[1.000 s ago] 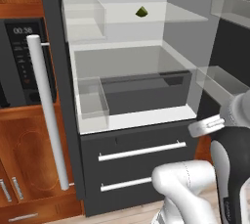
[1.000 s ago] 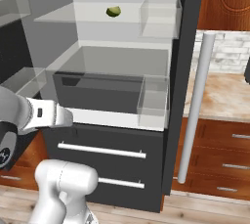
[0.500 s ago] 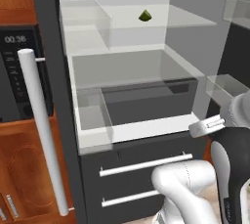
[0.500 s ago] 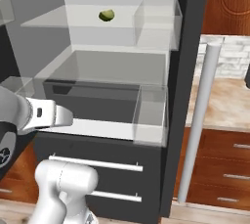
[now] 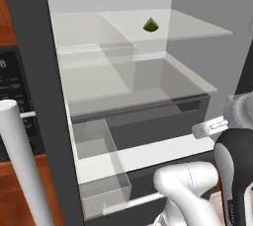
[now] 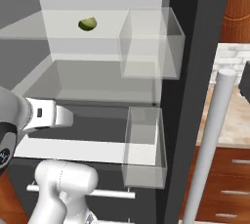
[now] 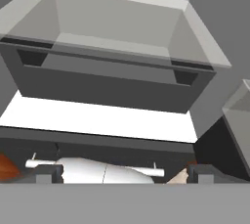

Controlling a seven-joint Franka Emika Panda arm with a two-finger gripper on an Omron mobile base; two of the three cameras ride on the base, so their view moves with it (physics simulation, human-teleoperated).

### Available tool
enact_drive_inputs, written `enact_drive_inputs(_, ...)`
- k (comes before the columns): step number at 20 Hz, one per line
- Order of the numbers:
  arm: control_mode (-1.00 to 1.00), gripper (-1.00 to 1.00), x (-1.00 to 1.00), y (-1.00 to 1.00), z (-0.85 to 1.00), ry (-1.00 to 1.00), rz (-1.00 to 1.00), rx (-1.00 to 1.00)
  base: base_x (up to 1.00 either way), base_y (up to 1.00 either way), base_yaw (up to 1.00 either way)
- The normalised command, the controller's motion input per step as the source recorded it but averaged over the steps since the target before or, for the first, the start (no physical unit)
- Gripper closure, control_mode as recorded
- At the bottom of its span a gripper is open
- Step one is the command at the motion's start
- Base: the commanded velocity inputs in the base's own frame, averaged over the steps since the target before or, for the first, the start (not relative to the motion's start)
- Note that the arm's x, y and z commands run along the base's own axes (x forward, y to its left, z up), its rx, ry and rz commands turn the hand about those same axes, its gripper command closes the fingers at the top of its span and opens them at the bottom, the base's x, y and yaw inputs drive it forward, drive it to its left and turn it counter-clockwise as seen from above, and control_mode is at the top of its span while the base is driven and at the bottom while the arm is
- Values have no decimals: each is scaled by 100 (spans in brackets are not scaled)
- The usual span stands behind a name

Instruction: There is a bowl on the dining counter. Grab a lemon wedge from the fridge and place it in the bowl. Then get the liquor bottle and glass cup from the cabinet and place them next to the bowl.

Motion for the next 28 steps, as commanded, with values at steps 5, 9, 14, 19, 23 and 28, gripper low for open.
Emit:
enact_drive_inputs(5,100,-100,0,0,0,0,0,0,76,10,-4)
enact_drive_inputs(9,100,-100,0,0,0,0,0,0,77,5,3)
enact_drive_inputs(14,-100,-100,53,5,11,-7,10,0,16,1,2)
enact_drive_inputs(19,-100,-100,46,25,50,-8,5,-2,0,0,0)
enact_drive_inputs(23,-100,-100,24,44,53,-11,-2,-7,0,0,0)
enact_drive_inputs(28,-100,-100,19,44,43,-14,-14,-5,0,0,0)
